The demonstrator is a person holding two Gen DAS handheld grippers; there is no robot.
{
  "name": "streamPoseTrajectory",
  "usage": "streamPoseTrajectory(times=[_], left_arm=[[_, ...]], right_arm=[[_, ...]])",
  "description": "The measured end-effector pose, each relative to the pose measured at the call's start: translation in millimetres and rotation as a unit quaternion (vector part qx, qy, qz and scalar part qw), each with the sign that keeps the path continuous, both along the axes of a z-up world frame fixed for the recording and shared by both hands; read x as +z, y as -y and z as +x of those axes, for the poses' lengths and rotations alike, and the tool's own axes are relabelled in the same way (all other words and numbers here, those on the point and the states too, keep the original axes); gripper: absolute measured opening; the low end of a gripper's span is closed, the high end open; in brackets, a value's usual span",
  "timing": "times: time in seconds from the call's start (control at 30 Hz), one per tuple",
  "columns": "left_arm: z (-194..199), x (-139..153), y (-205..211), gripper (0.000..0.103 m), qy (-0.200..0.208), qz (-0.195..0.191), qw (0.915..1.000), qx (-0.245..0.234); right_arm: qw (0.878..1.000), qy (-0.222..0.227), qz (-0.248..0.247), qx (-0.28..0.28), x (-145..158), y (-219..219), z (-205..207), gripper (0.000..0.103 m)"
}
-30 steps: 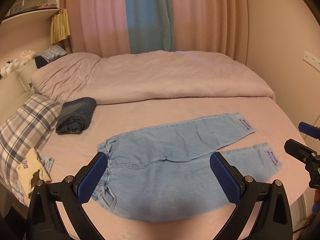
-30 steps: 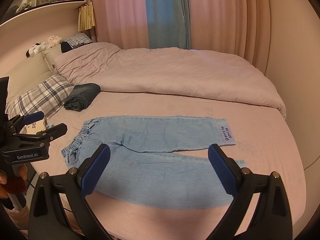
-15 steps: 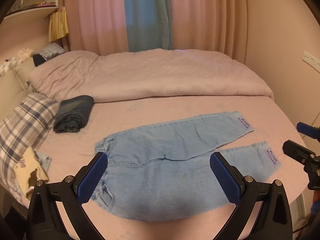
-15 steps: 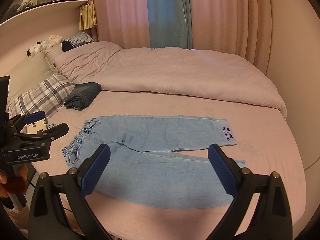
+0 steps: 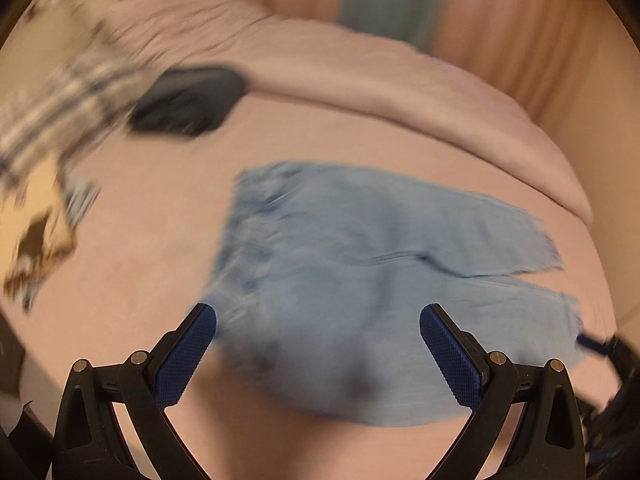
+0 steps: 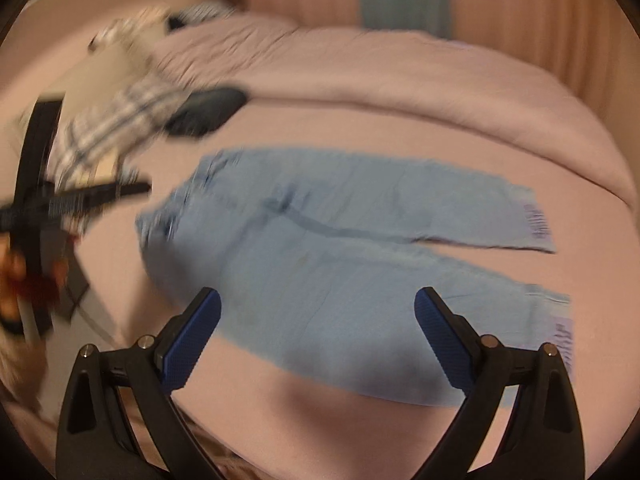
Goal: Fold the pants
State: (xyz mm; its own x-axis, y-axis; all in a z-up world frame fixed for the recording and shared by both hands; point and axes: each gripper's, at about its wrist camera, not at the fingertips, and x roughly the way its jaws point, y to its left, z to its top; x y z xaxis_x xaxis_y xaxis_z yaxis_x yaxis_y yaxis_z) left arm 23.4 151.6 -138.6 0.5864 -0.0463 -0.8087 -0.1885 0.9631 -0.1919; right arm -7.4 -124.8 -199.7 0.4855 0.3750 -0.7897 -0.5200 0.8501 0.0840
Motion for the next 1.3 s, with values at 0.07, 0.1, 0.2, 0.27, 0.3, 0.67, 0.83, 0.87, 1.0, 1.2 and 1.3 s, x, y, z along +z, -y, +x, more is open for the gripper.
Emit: streamPoseTrajectory(times=[0.07, 0.1, 0.2, 0.27, 0.3, 0.67, 0.83, 0.87, 1.0, 1.2, 1.3], left_arm=[[-9, -20, -33, 0.102, -0.013, -0.044, 0.9984, 0.032], [-11, -25, -39, 0.102, -0.019, -0.055, 0.9975, 0.041], [-22, -47, -61, 0.102, -0.027, -0.106, 0.9921, 0.061], [-20, -60, -67, 0.102, -0.034, -0.135, 0.988, 0.067], [-16, -70, -69, 0.102, -0.038, -0.166, 0.9834, 0.063], [-8, -83, -80, 0.026, -0.011, -0.178, 0.9807, 0.08], [-15, -86, -81, 0.026, -0.01, -0.152, 0.9847, 0.085], [-11, -95, -80, 0.03, -0.028, -0.143, 0.9855, 0.088], [-13, -93, -79, 0.067, -0.038, -0.08, 0.9921, 0.089], [-36, -36, -90, 0.077, 0.031, 0.037, 0.9949, 0.089], [-26, -21, -77, 0.077, 0.051, 0.042, 0.9957, 0.066]], right_arm=[[0.999, -0.014, -0.014, 0.041, -22, -19, -2, 0.089], [0.998, -0.022, -0.015, 0.065, -33, -30, -2, 0.086], [0.99, -0.04, -0.019, 0.135, -58, -68, -8, 0.085], [0.982, -0.038, -0.029, 0.182, -70, -93, -14, 0.082], [0.979, -0.036, -0.039, 0.197, -75, -102, -14, 0.077], [0.979, -0.032, -0.077, 0.187, -92, -137, -8, 0.01], [0.977, -0.036, -0.045, 0.204, -80, -134, -18, 0.01], [0.976, -0.044, -0.051, 0.207, -88, -138, -15, 0.01], [0.978, -0.08, -0.049, 0.184, -109, -136, -6, 0.016], [0.993, -0.057, 0.056, 0.091, -59, -34, -3, 0.054], [0.992, -0.053, 0.083, -0.081, -53, 67, 11, 0.055]])
